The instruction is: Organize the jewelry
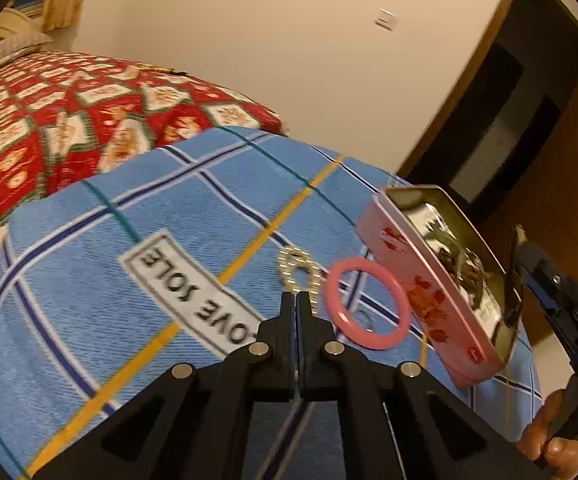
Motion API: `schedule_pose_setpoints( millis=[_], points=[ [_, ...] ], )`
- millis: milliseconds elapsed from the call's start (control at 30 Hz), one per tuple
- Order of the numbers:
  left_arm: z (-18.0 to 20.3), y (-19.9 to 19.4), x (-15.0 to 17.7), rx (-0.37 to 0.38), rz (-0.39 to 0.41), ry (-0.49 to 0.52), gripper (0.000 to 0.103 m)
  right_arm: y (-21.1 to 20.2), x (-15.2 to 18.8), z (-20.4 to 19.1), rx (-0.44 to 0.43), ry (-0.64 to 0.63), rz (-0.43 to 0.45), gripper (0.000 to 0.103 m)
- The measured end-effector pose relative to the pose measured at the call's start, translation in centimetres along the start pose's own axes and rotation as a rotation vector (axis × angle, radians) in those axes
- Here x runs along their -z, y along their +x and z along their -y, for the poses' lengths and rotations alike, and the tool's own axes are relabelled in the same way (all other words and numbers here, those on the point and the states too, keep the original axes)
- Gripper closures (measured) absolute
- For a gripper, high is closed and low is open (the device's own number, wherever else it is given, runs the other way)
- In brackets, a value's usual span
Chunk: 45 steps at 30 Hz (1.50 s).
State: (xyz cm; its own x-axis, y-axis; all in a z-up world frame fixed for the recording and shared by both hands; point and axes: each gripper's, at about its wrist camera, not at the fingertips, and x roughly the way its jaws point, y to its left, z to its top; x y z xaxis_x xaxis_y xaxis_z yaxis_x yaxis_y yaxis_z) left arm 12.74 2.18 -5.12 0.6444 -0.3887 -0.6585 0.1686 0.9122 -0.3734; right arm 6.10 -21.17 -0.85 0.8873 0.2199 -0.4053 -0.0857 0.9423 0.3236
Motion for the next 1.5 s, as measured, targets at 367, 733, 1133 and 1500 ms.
schedule_pose_setpoints(
  millis=[367, 733, 1133, 1500],
  points=[
    [3.0, 2.0, 1.1, -0.19, -0.078, 0.18, 0.055, 0.2, 0.0, 0.2, -0.002, 0.008, -0.003, 0.064],
    [3.3, 3.5, 0.1, -0.232, -0.086, 0.272, 0.088, -0.1, -0.1, 0.5, -0.003, 0.026, 0.002, 0.064],
    [2.1, -3.7, 0.7, 0.029, 0.198, 0.124, 0.093, -0.4, -0.3, 1.2, 0.01, 0.05, 0.027, 0.064],
    [4.7, -7.0, -0.5, 0.161, 0.34, 0.185, 0.093, -3.1, -1.6, 2.4, 0.09, 0.029, 0.165, 0.064]
  ],
)
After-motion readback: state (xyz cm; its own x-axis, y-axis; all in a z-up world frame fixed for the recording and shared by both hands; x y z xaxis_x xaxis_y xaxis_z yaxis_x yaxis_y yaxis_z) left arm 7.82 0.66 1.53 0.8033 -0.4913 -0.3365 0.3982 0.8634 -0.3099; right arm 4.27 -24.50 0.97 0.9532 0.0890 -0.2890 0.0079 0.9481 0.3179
